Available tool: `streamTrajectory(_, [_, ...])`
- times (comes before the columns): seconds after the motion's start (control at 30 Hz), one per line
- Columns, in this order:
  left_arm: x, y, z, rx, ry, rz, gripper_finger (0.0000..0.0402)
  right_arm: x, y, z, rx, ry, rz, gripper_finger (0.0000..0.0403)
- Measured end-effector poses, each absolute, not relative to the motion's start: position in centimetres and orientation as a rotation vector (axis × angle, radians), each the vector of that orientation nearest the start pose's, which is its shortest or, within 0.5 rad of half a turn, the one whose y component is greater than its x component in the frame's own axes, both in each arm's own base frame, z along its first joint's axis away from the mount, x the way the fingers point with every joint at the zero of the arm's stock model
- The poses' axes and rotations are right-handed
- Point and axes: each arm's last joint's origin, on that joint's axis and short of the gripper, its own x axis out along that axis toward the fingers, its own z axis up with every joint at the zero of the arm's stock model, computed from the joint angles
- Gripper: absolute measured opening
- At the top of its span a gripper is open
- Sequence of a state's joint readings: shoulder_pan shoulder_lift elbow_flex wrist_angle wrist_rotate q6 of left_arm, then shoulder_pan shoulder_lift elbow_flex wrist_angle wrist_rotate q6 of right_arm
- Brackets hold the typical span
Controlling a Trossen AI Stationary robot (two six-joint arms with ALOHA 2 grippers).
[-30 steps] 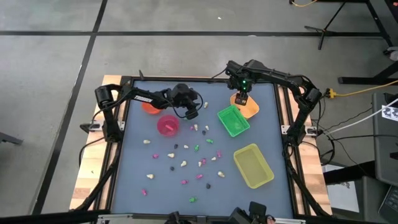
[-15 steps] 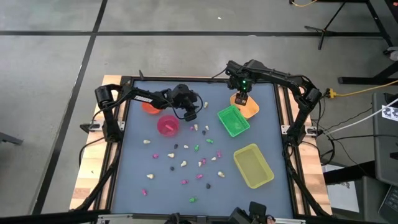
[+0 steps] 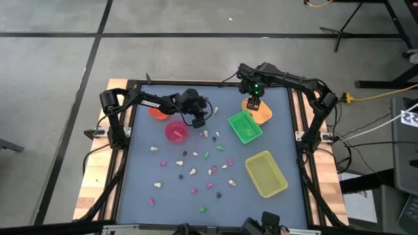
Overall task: Sort Halloween decoration
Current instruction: Put the green skeleton toy into the orange bin
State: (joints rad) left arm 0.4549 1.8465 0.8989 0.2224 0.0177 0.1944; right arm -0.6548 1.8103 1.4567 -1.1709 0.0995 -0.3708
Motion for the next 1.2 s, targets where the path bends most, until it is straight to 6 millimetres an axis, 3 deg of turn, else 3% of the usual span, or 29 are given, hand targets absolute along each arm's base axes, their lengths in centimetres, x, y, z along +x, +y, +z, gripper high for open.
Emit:
streamTrajectory(0.6, [31.9,15.7,12.9,0.035,0.757,0.341,0.0144,26.6,-20.8,23.5,0.138,1.566,-0.311,0.0218])
streamTrajectory(0.9, [32.2,16.0,10.2,0.015,0.800,0.336,0.0144,26.6,-20.8,23.5,0.142,1.564,-0.306,0.0218])
streamTrajectory(1.2, [32.2,16.0,10.2,0.015,0.798,0.337,0.0144,26.6,-20.8,23.5,0.143,1.562,-0.306,0.0218])
